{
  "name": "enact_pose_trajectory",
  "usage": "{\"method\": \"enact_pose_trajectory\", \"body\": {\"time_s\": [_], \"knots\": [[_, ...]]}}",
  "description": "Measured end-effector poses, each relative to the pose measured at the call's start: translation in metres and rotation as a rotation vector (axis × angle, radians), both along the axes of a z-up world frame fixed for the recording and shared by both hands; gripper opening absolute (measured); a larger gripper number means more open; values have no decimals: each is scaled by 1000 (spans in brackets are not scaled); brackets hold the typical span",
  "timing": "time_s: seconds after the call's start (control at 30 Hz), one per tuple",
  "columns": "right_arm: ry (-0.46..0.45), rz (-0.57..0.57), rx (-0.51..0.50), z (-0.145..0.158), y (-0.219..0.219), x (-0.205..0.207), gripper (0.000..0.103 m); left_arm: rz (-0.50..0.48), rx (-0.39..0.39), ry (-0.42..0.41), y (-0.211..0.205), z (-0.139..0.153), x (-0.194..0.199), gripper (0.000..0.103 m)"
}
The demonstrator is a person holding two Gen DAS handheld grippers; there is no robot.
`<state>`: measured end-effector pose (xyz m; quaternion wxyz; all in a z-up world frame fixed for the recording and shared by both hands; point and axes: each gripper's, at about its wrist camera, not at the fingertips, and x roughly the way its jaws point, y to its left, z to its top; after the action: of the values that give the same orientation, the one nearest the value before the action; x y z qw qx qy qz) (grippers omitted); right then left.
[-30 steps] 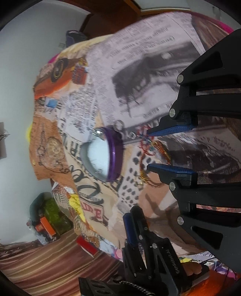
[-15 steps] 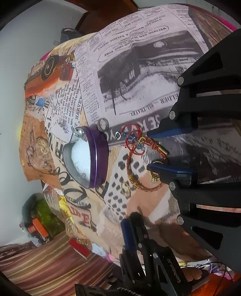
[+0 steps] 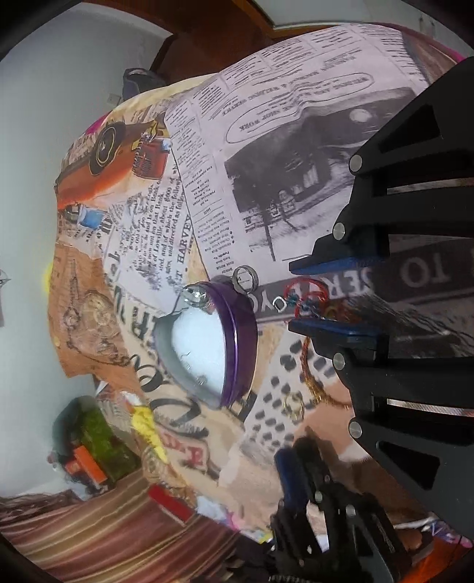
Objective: Organize jewelry
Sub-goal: 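Move the right gripper to the red beaded earring and grasp it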
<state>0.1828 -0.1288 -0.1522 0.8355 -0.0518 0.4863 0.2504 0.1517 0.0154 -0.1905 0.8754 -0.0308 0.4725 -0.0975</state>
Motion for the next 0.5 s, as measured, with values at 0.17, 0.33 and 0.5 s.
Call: {"method": "enact_pose_trajectory", "body": {"time_s": [0.17,0.33,0.5], "knots": [[13,36,-22,-14,6,4,20,-3,1,4,1,-3,3,21],[20,51,8,-14,3,5,8,-6,3,4,0,-3,5,21],[10,37,22,-9,0,4,6,-18,6,2,-4,-3,5,21]]}}
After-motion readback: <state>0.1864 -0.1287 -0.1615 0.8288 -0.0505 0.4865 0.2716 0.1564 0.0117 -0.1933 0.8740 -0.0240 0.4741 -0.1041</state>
